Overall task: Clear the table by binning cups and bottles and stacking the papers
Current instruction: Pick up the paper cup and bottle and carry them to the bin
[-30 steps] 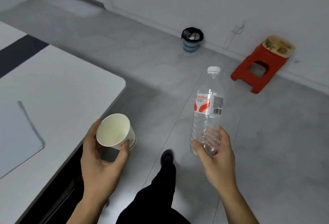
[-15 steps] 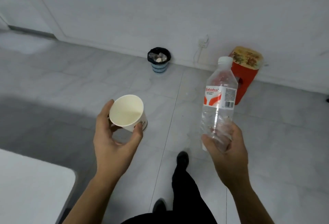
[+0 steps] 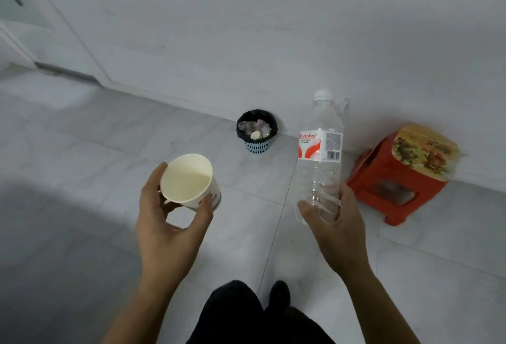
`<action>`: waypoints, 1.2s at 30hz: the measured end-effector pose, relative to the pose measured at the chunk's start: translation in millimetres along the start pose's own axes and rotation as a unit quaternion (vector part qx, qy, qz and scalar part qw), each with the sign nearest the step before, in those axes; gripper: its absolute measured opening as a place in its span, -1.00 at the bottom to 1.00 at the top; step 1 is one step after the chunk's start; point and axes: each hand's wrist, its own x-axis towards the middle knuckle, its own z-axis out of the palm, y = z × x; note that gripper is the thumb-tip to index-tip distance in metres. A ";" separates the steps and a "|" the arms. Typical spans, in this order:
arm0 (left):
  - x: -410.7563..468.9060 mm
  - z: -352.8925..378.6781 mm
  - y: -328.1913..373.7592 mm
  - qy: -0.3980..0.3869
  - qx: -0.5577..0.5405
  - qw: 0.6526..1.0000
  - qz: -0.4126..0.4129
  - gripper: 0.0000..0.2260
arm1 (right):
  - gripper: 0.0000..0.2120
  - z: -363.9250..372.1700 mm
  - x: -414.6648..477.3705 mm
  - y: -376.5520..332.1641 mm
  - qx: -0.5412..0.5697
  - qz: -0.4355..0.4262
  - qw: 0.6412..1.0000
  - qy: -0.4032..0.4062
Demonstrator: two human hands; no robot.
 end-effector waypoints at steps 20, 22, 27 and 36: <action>437.3 267.3 -139.9 -0.056 0.042 0.987 -0.144 -0.22 | -0.40 150.5 507.0 -27.2 -0.069 0.117 0.987 -0.082; 471.7 297.1 -160.1 -0.085 0.070 0.984 -0.142 -0.23 | -0.44 162.4 550.1 -20.5 -0.067 0.136 0.984 -0.091; 517.7 381.1 -248.6 -0.099 0.114 0.964 -0.218 -0.25 | -0.44 190.4 650.0 46.2 -0.103 0.182 0.969 -0.133; 522.2 521.8 -480.6 -0.069 0.214 0.915 -0.336 -0.28 | -0.46 263.4 781.2 275.9 -0.242 0.250 0.913 -0.213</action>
